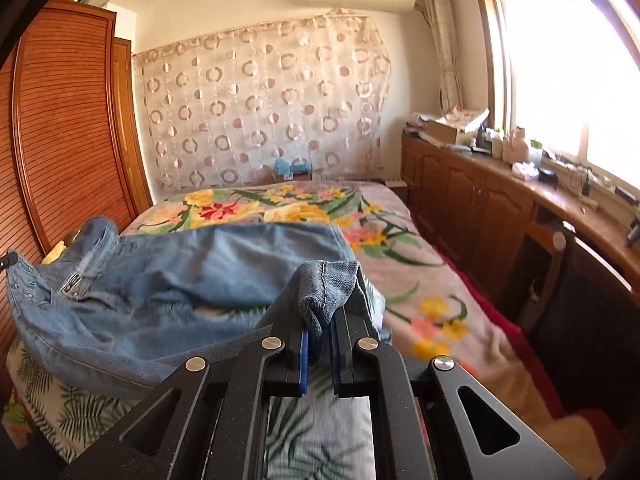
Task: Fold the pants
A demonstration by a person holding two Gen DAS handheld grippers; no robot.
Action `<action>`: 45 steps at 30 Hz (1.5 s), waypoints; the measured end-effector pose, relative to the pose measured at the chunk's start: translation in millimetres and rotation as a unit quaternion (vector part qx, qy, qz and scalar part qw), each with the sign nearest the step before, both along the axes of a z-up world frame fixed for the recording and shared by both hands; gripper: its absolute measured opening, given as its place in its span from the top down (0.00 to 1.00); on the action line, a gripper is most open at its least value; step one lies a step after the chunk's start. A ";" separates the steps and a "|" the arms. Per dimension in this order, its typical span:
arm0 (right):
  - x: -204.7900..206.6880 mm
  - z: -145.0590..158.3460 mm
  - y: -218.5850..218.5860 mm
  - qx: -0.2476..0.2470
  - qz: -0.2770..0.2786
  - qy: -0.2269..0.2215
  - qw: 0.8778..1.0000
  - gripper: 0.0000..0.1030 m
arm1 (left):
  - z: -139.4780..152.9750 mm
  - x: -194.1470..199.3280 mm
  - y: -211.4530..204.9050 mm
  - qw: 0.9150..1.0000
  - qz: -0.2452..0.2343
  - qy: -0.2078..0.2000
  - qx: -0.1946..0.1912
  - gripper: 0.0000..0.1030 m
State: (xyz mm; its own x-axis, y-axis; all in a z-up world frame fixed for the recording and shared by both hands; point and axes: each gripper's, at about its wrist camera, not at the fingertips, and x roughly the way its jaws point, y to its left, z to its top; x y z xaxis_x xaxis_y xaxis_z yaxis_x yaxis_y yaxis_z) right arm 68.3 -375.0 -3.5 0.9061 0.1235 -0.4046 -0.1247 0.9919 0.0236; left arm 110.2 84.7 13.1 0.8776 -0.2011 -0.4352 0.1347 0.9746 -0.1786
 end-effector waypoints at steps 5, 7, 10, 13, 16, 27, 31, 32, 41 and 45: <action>33.0 -5.5 9.6 -0.009 0.003 -0.006 1.000 0.93 | 2.0 28.5 3.9 1.000 0.007 -0.002 0.003 0.82; 48.8 -6.9 13.6 -0.010 0.003 -0.005 1.000 0.93 | 2.0 44.6 7.8 1.000 0.015 0.000 0.005 0.82; 68.6 -5.2 17.8 -0.017 0.002 -0.009 1.000 0.93 | 4.3 63.5 12.2 1.000 0.021 0.001 0.004 0.82; 85.3 1.7 21.0 -0.025 0.001 -0.017 1.000 0.93 | 7.1 86.3 14.3 1.000 0.025 0.001 0.010 0.82; 103.1 6.6 27.6 -0.032 0.002 -0.028 0.999 0.93 | 9.6 105.6 13.5 1.000 0.026 0.001 0.016 0.82; 136.2 -3.8 41.8 -0.041 -0.002 -0.050 0.998 0.93 | 20.9 157.6 15.2 0.999 0.036 -0.012 0.031 0.82; 155.1 -9.2 47.4 -0.048 -0.006 -0.049 0.998 0.93 | 15.2 180.1 16.7 0.999 0.039 -0.003 0.033 0.82; 161.7 -9.3 50.0 -0.050 -0.006 -0.048 0.998 0.93 | 12.4 186.3 14.6 0.999 0.040 0.001 0.036 0.82; 224.1 -22.1 74.4 -0.075 -0.019 -0.016 0.997 0.93 | -19.1 217.1 12.8 0.997 0.046 0.040 0.043 0.82; 244.4 -27.9 86.1 -0.084 -0.019 0.003 0.996 0.93 | -24.0 219.5 12.2 0.997 0.044 0.046 0.046 0.82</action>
State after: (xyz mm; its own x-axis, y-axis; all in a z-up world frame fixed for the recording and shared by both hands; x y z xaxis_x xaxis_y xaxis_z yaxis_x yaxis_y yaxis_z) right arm 312.8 -288.8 -31.3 0.9062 0.0184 -0.4225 -0.0865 0.9860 -0.1427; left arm 329.6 96.9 -10.8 0.8458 -0.0812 -0.5272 0.0358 0.9948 -0.0958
